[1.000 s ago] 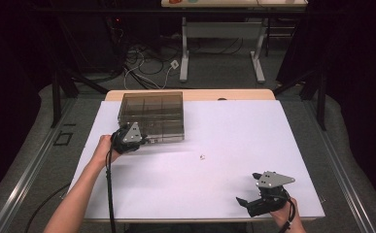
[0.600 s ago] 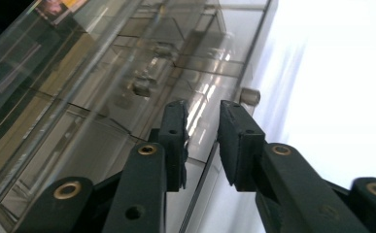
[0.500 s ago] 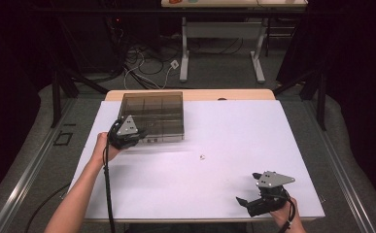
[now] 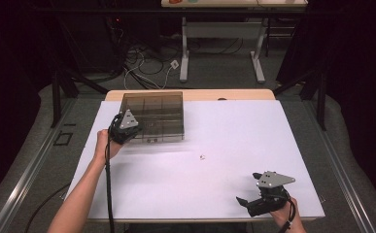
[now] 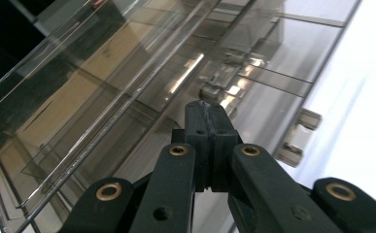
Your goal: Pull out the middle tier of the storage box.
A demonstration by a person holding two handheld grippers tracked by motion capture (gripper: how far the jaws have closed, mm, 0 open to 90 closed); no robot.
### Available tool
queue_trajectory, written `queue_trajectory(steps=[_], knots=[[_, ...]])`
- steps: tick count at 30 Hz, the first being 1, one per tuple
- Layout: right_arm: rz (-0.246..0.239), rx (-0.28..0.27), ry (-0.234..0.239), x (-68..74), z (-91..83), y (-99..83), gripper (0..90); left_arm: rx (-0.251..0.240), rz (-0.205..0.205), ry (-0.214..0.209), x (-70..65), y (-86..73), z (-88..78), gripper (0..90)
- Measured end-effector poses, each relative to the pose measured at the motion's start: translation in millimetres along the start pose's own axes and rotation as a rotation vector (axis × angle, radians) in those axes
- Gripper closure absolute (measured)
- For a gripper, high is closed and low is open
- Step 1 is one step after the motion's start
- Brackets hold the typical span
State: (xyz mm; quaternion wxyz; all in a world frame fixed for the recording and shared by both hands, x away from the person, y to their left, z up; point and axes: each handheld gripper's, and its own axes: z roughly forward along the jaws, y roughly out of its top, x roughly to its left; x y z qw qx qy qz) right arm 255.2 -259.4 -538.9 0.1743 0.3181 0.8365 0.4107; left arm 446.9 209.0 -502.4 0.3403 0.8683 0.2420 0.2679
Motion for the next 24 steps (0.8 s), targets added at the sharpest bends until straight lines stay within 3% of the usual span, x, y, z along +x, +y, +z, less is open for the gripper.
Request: queue_trajectory(steps=[13, 24], knots=[[-0.005, 0.011, -0.001, -0.4, -0.4, 0.1, 0.0, -0.023, -0.054, 0.059, 0.3, 3.4, 9.9, 90.0], [-0.005, 0.012, -0.001, -0.2, -0.3, 0.1, 0.0, -0.024, -0.065, 0.097, -1.1, 6.7, 14.6, 90.0]])
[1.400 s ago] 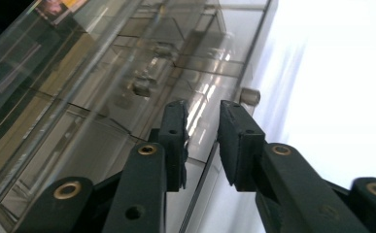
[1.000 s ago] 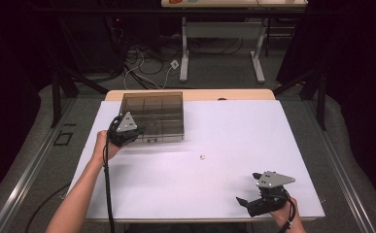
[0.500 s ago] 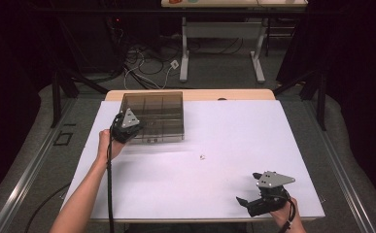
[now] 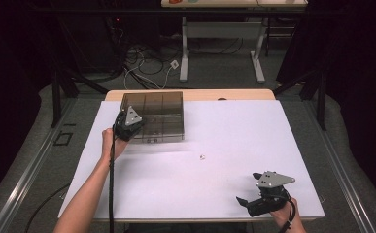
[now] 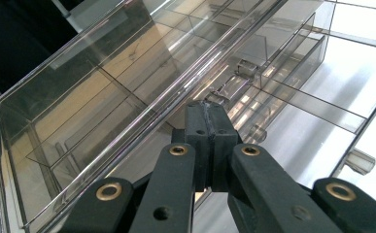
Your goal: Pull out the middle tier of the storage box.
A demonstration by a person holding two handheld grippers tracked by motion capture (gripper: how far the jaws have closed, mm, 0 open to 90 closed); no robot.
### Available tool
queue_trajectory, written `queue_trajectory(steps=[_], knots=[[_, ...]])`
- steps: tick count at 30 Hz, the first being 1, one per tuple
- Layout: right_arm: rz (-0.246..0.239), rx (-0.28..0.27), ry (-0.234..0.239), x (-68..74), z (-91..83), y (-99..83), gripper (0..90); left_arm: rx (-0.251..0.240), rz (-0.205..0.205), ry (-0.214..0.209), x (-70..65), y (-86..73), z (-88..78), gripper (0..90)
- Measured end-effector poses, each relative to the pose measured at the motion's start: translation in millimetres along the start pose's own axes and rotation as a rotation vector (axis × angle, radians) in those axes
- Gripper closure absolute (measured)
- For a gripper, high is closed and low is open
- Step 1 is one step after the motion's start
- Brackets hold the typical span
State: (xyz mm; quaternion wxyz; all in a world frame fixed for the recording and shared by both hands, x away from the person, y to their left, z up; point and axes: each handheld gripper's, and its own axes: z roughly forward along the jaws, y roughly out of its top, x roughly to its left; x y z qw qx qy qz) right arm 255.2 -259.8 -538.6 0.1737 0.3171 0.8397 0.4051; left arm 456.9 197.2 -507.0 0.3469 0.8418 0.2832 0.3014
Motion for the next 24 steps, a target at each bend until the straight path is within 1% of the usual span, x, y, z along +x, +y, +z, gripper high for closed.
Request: queue_trajectory(steps=[3, 6, 7, 8, 9, 10, 12, 13, 15, 16, 17, 18, 19, 20, 21, 23, 24], knots=[[-0.001, -0.001, 0.001, 0.1, 0.2, 0.0, 0.0, 0.0, -0.005, 0.0, -0.1, -0.3, 0.1, 90.0], [-0.001, -0.001, 0.001, 0.1, 0.0, 0.0, 0.0, 0.004, -0.015, -0.017, 1.4, -1.5, -1.2, 89.6], [-0.001, -0.003, -0.001, 0.1, 0.0, 0.0, 0.0, 0.003, -0.021, -0.016, 1.9, -2.4, -1.8, 88.2], [-0.001, -0.004, 0.002, -0.1, -0.1, -0.1, 0.0, 0.003, -0.037, -0.026, 2.2, -3.1, -2.8, 86.5], [0.002, -0.011, -0.002, 0.1, 0.1, -0.2, 0.0, 0.007, -0.039, -0.031, 3.1, -3.8, -4.4, 84.5], [0.002, -0.011, -0.001, -0.1, 0.1, -0.3, 0.0, 0.002, -0.044, -0.028, 3.2, -4.7, -5.6, 81.7], [0.002, -0.01, -0.002, -0.1, 0.2, -0.4, 0.0, 0.002, -0.055, -0.047, 3.6, -6.2, -8.7, 76.3], [0.0, -0.009, -0.002, -0.1, 0.3, -0.4, 0.0, 0.012, -0.058, -0.052, 4.1, -6.8, -10.8, 72.4], [-0.001, -0.001, -0.001, 0.1, -0.2, 0.0, 0.0, 0.011, -0.068, -0.065, 4.4, -8.7, -14.2, 63.7], [0.001, -0.002, 0.0, 0.2, -0.2, 0.1, 0.0, 0.009, -0.073, -0.057, 3.8, -9.8, -15.4, 59.9], [0.0, -0.004, 0.003, -0.1, -0.2, 0.0, 0.0, 0.007, -0.085, -0.059, 3.1, -10.8, -16.4, 55.5], [0.0, 0.0, 0.001, -0.1, -0.1, 0.0, 0.0, 0.019, -0.084, -0.068, 3.7, -11.2, -18.1, 51.8], [-0.001, -0.001, 0.002, -0.1, 0.0, 0.1, 0.0, 0.019, -0.097, -0.065, 3.0, -12.0, -18.4, 47.4], [-0.001, -0.001, 0.002, 0.1, 0.0, 0.1, 0.0, 0.025, -0.101, -0.07, 3.2, -12.3, -19.8, 43.1], [0.002, -0.009, -0.004, 0.7, 0.4, 0.0, 0.0, 0.026, -0.108, -0.073, 2.8, -12.9, -21.5, 40.8], [0.002, -0.008, -0.001, 0.6, 0.3, 0.0, 0.0, 0.026, -0.121, -0.074, 2.2, -13.4, -23.9, 35.6], [0.0, -0.005, 0.0, 0.3, 0.1, 0.0, 0.0, 0.031, -0.118, -0.083, 2.2, -13.5, -25.4, 32.1]])
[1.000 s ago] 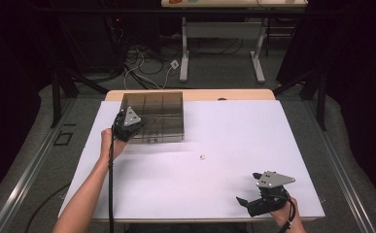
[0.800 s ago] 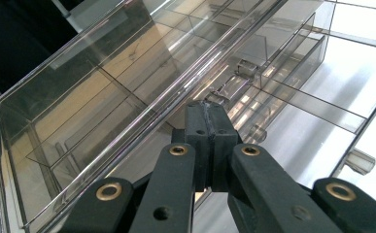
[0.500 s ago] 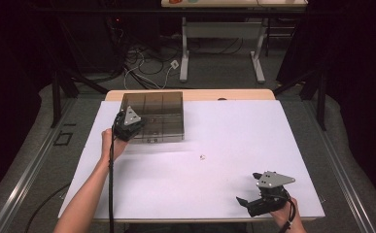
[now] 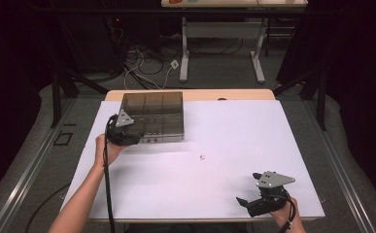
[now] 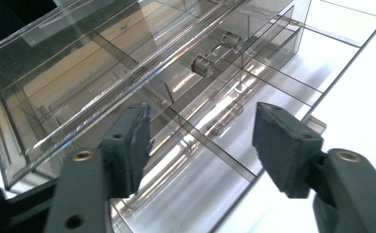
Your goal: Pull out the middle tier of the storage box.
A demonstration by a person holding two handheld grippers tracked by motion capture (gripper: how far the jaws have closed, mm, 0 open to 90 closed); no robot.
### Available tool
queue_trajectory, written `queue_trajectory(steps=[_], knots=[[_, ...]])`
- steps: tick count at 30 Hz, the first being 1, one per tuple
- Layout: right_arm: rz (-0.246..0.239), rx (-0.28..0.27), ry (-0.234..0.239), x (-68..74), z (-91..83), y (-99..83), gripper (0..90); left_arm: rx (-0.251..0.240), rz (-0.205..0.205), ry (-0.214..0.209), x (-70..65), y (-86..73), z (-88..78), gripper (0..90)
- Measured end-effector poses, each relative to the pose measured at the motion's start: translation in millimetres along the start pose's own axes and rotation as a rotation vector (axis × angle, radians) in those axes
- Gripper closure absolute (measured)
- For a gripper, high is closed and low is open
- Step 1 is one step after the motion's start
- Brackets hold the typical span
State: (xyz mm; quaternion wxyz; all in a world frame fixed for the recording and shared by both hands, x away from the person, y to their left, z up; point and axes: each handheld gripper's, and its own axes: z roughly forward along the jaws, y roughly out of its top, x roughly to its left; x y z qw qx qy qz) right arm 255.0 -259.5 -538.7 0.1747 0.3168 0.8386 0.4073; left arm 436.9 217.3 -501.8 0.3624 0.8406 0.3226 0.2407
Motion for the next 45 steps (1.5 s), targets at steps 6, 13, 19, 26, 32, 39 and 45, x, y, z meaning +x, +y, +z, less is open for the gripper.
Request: queue_trajectory(steps=[6, 13, 19, 26, 32, 39, 45], knots=[[0.004, -0.003, -0.001, 0.8, -0.1, -0.2, 0.0, 0.02, -0.015, -0.006, -10.5, -3.5, -1.4, 17.3], [-0.001, -0.005, 0.005, 0.9, 0.2, -0.2, 0.0, 0.043, 0.009, -0.033, -26.3, -4.5, -5.2, 7.4], [0.003, -0.008, -0.002, 1.2, 0.6, -0.5, 0.0, 0.045, 0.033, -0.05, -37.2, -4.3, -6.7, 2.1], [-0.001, -0.003, 0.0, 0.8, -0.4, -0.6, 0.0, 0.05, 0.052, -0.08, -50.7, -4.4, -7.5, 0.0], [-0.001, -0.001, 0.003, 1.0, -0.5, -0.5, 0.0, 0.054, 0.078, -0.113, -61.2, -2.0, -9.4, 0.0], [0.002, -0.004, -0.004, 1.5, 0.5, -0.7, 0.0, 0.047, 0.088, -0.137, -71.8, -0.2, -6.4, 0.0], [0.005, -0.001, -0.002, 1.3, 0.5, -0.9, 0.0, 0.049, 0.088, -0.16, -77.9, 0.7, -2.8, 0.0]])
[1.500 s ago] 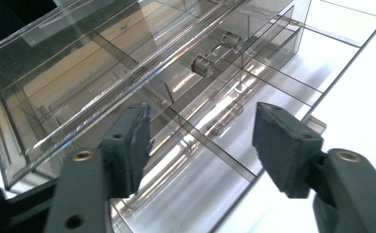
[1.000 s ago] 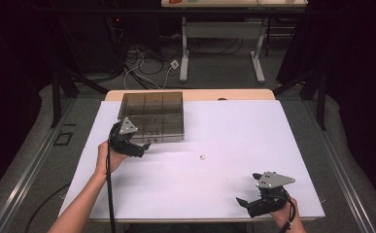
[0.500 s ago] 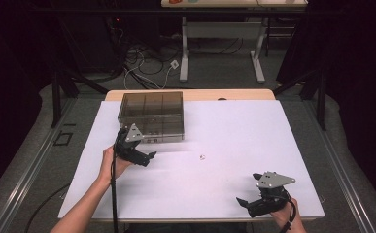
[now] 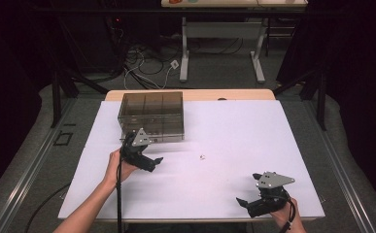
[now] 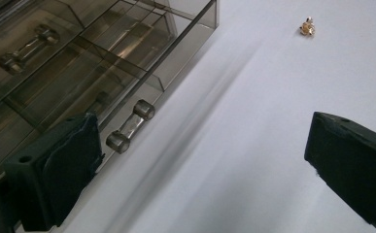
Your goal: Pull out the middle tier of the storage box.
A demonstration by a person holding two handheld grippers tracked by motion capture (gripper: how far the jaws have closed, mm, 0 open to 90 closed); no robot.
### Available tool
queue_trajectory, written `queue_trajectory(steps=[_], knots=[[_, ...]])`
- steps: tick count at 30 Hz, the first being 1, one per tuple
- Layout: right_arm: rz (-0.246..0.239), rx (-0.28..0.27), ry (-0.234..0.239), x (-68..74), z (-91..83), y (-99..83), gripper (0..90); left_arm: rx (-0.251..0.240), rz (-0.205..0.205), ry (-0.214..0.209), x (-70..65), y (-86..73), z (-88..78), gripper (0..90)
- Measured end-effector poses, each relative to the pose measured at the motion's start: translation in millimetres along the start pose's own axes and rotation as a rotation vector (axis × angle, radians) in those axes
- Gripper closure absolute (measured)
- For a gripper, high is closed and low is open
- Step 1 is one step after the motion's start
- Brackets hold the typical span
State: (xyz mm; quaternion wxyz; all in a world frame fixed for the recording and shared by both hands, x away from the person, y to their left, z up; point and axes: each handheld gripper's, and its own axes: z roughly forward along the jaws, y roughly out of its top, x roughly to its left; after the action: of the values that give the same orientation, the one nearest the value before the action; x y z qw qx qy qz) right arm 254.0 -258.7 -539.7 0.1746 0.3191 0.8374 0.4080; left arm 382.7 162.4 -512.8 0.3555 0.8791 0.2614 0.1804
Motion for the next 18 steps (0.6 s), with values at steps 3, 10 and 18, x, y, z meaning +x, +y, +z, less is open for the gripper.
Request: queue_trajectory(steps=[3, 10, 18], knots=[[-0.004, 0.0, 0.001, -0.8, 0.1, -0.1, 0.0, 0.017, 0.004, -0.019, -1.9, 1.3, 1.0, 0.0], [-0.001, 0.005, 0.002, -1.0, -0.3, 0.2, 0.0, 0.009, 0.01, -0.027, -7.1, 2.3, 5.8, 0.0], [-0.005, 0.016, 0.007, -1.2, -0.6, 0.3, 0.0, 0.015, 0.006, -0.046, -10.9, 3.2, 10.8, 0.0]])
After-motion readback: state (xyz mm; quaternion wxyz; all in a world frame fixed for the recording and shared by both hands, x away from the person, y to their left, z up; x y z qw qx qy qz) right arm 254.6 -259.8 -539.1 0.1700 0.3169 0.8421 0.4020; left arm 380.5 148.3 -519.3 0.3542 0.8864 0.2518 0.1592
